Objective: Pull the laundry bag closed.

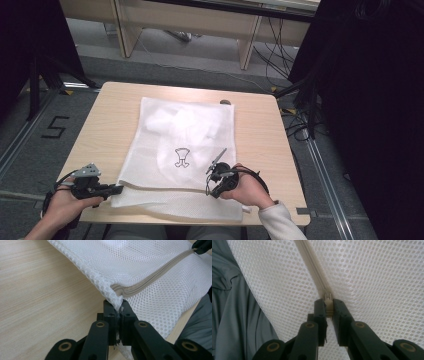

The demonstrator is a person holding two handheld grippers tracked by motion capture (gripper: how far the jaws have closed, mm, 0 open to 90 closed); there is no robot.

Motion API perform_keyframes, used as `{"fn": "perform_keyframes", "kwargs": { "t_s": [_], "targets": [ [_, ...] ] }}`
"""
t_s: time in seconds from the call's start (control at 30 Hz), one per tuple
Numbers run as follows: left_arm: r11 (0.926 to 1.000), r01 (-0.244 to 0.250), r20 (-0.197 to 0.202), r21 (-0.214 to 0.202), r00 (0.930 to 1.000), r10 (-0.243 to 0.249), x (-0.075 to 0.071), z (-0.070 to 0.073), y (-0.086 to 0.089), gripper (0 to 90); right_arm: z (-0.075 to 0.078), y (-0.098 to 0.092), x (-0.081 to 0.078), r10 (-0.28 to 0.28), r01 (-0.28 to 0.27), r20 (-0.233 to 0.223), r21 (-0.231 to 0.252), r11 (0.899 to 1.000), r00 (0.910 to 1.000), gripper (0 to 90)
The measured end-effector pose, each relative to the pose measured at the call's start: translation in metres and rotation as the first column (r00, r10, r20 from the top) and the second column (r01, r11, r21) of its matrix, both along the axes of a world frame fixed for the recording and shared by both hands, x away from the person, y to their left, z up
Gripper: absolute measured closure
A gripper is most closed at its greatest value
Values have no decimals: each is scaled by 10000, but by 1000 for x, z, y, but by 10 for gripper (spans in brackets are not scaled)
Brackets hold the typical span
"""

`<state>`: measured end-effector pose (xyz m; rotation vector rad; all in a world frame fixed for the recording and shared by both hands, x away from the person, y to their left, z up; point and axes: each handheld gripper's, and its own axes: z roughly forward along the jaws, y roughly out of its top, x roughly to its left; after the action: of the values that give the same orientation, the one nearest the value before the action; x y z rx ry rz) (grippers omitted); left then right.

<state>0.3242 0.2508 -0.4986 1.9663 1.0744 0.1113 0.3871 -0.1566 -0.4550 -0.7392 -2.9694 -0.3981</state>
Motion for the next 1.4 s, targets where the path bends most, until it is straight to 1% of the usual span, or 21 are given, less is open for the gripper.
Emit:
{"fn": "perform_keyframes", "kwargs": {
  "t_s": [0.27,0.3,0.37,0.4,0.47,0.53,0.57,0.63,0.67,0.73,0.83,0.93,1.0,1.03,1.07,1.1,1.2,1.23,1.27,1.3,1.4],
  "targets": [
    [10000,1,-9,8,10000,-1,0,0,0,856,0,-3,0,-72,72,-26,21,10000,10000,825],
    [10000,5,-7,1,10000,-5,0,0,0,856,0,-4,0,-50,50,24,2,10000,10000,825],
    [9999,-107,67,-8,9999,107,0,0,0,856,0,-5,-1,-68,68,32,-33,10000,10000,825],
    [10000,-56,15,38,10000,56,0,0,0,856,0,-6,-1,-125,125,-14,-8,9999,9999,825],
    [10000,-6,-5,-9,10000,6,0,0,0,856,0,-8,-1,-112,112,30,-18,9999,9999,825],
    [10000,-26,2,2,10000,26,0,0,0,856,0,-8,-1,-202,202,-50,37,9998,9998,825],
    [10000,39,-31,14,10000,-39,0,0,0,856,0,-11,-1,-174,174,-5,-33,9998,9998,825],
    [10000,41,-38,3,10000,-41,0,0,0,856,0,-12,-1,-226,226,-50,19,9997,9997,825],
    [10000,-51,50,-16,10000,51,0,0,0,856,0,-13,-1,-224,224,-34,29,9997,9997,825],
    [10000,9,10,6,10000,-9,0,0,0,856,0,-14,-1,-220,220,-27,22,9998,9998,825],
    [10000,-22,-16,-29,10000,22,0,0,0,856,-1,-17,-2,-396,396,-52,-90,9992,9992,825],
    [10000,-30,-12,-26,10000,30,0,0,0,856,-2,-20,-2,-402,402,-35,-116,9991,9992,825],
    [10000,-39,-2,1,10000,39,0,0,0,856,-2,-21,-3,-462,460,-159,-106,9989,9988,824],
    [10000,-39,-2,1,10000,39,0,0,0,856,-2,-22,-2,-412,411,-53,-206,9989,9991,825],
    [10000,-48,9,6,10000,48,0,0,0,856,-3,-23,-3,-468,467,-138,-103,9989,9988,825],
    [10000,-48,9,6,10000,48,0,0,0,856,-3,-23,-3,-468,467,-138,-103,9989,9988,825],
    [10000,-21,-5,-7,10000,21,0,0,0,856,-3,-29,-2,-530,528,-178,-153,9985,9984,825],
    [10000,-21,-5,-7,10000,21,0,0,0,856,-3,-30,-3,-537,534,-267,-102,9985,9982,824],
    [10000,-23,-2,-7,10000,23,0,0,0,856,-3,-32,-2,-570,567,-115,-256,9981,9983,825],
    [10000,-48,-8,-1,10000,48,0,0,0,856,-3,-32,-3,-668,664,-240,-195,9976,9975,824],
    [10000,-35,-6,-21,10000,35,0,0,0,856,-4,-36,-3,-638,633,-218,-198,9978,9977,825]
  ]
}}
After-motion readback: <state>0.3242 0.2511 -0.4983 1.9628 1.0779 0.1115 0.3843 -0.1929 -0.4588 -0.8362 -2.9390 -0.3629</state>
